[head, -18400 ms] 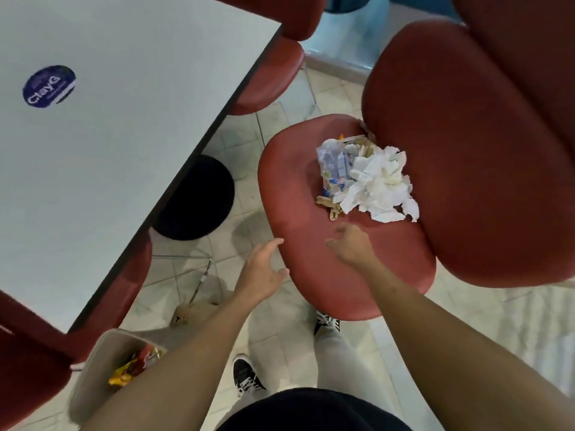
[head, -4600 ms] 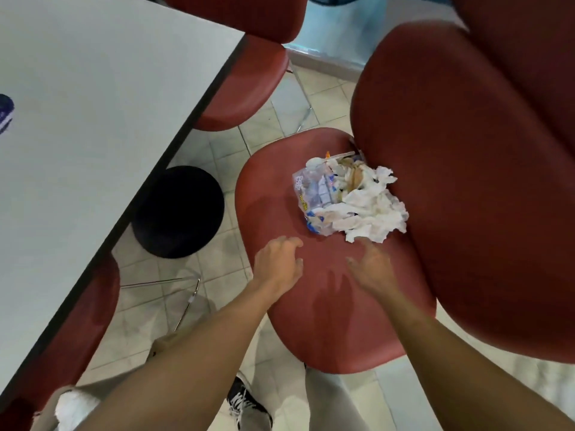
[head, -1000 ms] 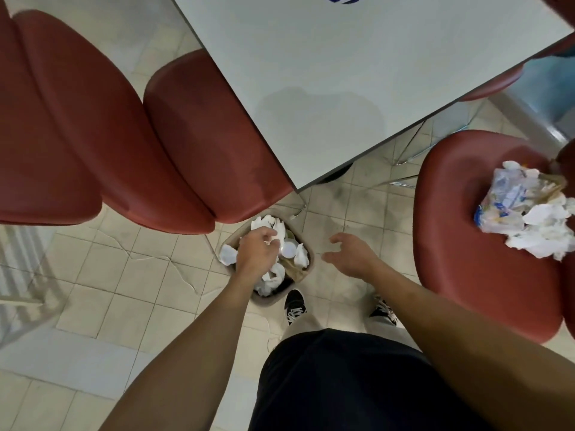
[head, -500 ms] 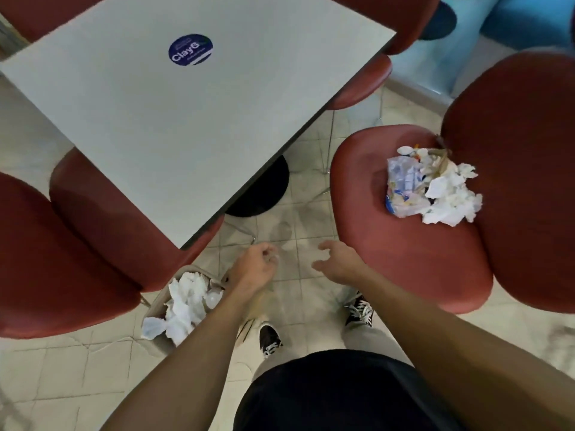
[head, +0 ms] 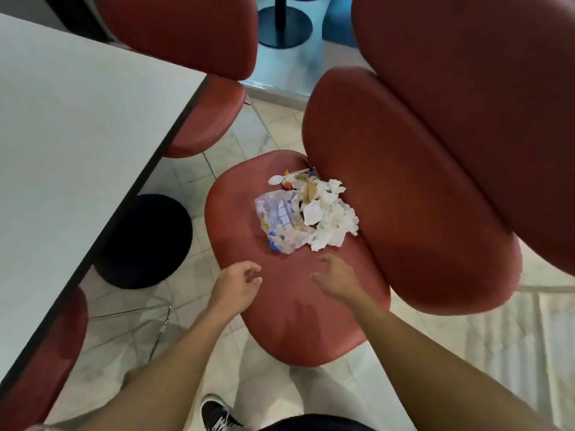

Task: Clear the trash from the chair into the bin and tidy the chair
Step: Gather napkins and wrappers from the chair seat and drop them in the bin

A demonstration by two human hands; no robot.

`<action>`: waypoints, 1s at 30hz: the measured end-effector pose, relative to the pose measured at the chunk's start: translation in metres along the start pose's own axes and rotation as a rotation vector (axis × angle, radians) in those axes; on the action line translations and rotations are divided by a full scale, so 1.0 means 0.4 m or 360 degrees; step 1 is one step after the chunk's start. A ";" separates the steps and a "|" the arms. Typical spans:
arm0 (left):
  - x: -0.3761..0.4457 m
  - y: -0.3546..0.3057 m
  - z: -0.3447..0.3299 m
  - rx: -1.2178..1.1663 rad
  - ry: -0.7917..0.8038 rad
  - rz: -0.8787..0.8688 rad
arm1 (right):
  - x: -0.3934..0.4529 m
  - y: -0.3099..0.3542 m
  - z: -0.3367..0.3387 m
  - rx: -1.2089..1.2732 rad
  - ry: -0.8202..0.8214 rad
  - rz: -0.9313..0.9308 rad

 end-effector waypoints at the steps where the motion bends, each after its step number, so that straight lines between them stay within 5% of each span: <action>1: 0.022 -0.041 -0.015 0.0020 -0.0002 -0.0025 | 0.023 -0.026 0.022 0.0025 -0.0038 -0.0016; 13: 0.340 -0.389 -0.269 0.0463 0.0097 -0.0362 | 0.301 -0.278 0.087 0.0334 -0.0316 -0.0154; 30: 0.492 -0.364 -0.379 0.0642 0.0044 -0.0256 | 0.482 -0.365 -0.039 0.0415 -0.0450 -0.0212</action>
Point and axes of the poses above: each hand's wrist, its own x-axis towards the middle knuckle, its own z-axis out of the back of the hand, y = z × x, the point moved 10 cm from there along x, towards the middle knuckle, and after that the axes turned 13 degrees about z, right-handed, at the moved point
